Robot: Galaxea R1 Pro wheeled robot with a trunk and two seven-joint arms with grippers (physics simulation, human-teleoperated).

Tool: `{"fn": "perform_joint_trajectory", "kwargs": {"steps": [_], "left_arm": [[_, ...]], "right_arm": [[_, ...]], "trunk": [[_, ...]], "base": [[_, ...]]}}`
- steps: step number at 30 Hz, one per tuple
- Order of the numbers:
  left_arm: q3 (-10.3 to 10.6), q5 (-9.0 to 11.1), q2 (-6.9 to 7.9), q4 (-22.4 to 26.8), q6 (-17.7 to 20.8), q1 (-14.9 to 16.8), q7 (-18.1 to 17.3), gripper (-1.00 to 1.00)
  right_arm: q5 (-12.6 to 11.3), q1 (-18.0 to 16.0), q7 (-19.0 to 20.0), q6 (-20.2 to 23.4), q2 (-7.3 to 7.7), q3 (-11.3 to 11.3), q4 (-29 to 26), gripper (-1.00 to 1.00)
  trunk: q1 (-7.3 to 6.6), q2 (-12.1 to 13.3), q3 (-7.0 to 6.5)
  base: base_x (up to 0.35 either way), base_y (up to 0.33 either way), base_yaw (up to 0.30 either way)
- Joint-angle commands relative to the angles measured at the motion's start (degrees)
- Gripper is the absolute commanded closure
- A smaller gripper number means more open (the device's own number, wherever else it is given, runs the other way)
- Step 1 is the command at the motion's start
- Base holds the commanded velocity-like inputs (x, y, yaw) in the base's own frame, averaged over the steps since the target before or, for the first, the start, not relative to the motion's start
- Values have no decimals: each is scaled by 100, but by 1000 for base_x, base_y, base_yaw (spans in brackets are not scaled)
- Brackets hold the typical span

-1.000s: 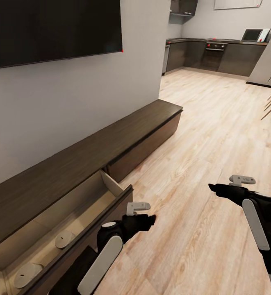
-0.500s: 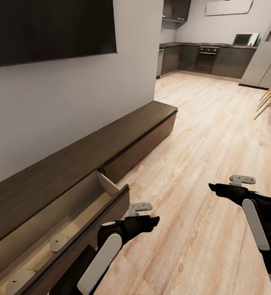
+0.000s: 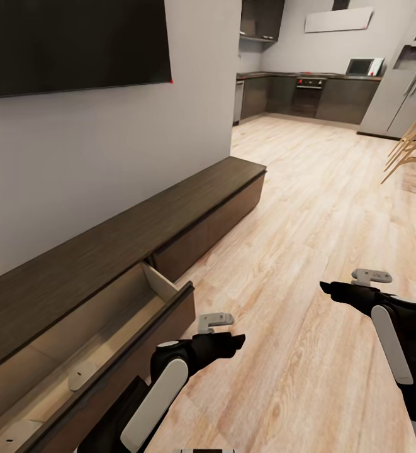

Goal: Place each of the two pumpkins and all three candles from the living room inside a cabinet in the living room (use any cabinet), then make sure every cabinet is closed, and position the cauldron so it is next to a table in the living room.

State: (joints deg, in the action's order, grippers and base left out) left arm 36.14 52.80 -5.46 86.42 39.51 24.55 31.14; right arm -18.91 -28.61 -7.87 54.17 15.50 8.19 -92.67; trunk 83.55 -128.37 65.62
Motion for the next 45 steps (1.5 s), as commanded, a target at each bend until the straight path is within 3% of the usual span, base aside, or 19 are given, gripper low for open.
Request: {"fn": "perform_joint_trajectory", "kwargs": {"steps": [1, 37, 45], "left_arm": [[8, 60, -2, 5, 4, 4, 59, -100], [27, 19, -14, -408, 7, 55, -123, -100], [25, 12, -18, -486, 4, 65, -125, -100]], "right_arm": [[-60, -4, -55, 20, 1, -2, -5, -100], [-60, 5, -92, 6, -10, -11, -5, -100], [-60, 5, -92, 6, -5, -11, -5, -100]], "trunk": [[22, -44, 13], [812, -1487, 325], [833, -1497, 427]], "base": [[0, 0, -74], [0, 0, -74], [0, 0, -74]]}}
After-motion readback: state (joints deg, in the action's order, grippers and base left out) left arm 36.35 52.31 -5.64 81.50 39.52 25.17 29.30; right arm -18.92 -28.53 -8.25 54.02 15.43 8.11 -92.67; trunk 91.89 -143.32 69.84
